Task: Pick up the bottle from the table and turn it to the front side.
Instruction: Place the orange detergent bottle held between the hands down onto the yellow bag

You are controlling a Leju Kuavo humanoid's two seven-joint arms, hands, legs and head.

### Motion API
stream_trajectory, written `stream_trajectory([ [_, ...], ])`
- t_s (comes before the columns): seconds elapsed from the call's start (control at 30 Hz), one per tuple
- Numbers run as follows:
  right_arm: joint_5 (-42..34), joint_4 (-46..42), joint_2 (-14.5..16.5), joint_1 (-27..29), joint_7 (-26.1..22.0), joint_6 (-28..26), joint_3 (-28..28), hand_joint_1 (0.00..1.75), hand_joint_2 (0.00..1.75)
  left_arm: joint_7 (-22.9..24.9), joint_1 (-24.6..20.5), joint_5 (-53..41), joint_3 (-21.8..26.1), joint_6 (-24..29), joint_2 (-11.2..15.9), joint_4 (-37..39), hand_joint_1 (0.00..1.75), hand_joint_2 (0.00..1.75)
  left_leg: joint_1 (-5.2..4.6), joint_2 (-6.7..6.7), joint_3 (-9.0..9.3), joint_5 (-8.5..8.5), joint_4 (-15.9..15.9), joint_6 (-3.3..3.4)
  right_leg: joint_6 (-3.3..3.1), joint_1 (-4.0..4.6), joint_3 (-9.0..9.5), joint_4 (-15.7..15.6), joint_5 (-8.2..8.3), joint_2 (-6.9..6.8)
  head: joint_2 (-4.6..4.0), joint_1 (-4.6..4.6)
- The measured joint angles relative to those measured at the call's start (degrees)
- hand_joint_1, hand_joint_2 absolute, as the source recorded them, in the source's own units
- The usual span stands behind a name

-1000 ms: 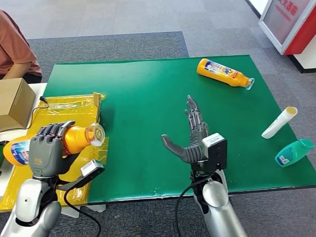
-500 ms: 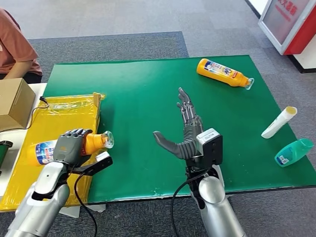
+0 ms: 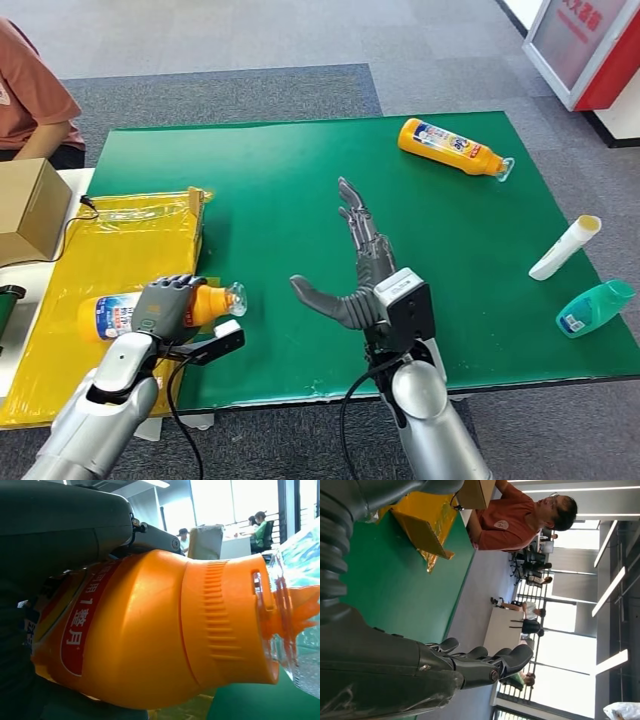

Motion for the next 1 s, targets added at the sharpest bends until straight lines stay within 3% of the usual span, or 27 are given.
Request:
stream_trajectory([
  [0.07, 0.59, -0.18, 0.0, -0.04, 0.0, -0.16, 0.22, 0.0, 1.75, -0.04, -0.2, -0.03, -0.3, 0.05, -0.03, 0.52, 1.75, 1.75, 0.0, 0.0, 0.0, 0.0, 0.0, 0.0, 0.0, 0.0, 0.01, 0.0, 0.0, 0.0, 0.0, 0.0],
  [0.1, 0.95, -0.29, 0.0, -0.07, 0.02, -0.28, 0.38, 0.0, 1.75, -0.09, -0.29, -0.12, -0.45, 0.15, -0.05, 0.76, 1.45, 1.75, 0.0, 0.0, 0.0, 0.0, 0.0, 0.0, 0.0, 0.0, 0.01, 0.0, 0.0, 0.0, 0.0, 0.01],
  [0.2, 1.76, -0.42, 0.0, -0.16, 0.21, -0.57, 0.92, 0.0, 1.75, -0.3, -0.41, -0.6, -1.01, 0.65, -0.25, 1.35, 0.14, 1.75, 0.0, 0.0, 0.0, 0.0, 0.0, 0.01, 0.01, 0.0, 0.01, 0.0, 0.01, 0.0, 0.0, 0.02],
  [0.23, 1.94, -0.45, 0.0, -0.16, 0.28, -0.66, 1.08, 0.0, 1.75, -0.32, -0.4, -0.78, -1.19, 0.83, -0.35, 1.5, 0.0, 1.75, 0.0, 0.0, 0.0, 0.0, 0.0, 0.01, 0.01, 0.0, 0.01, 0.0, 0.01, 0.0, 0.0, 0.02],
  [1.0, 2.86, 0.3, -0.01, 0.62, 1.02, -2.16, 1.34, 0.0, 1.75, -6.36, 4.5, 11.92, -2.41, 2.78, -1.66, -5.04, 0.0, 1.75, 0.0, 0.0, -0.01, 0.0, 0.0, 0.01, 0.0, 0.0, 0.02, 0.0, 0.0, 0.0, 0.0, 0.02],
])
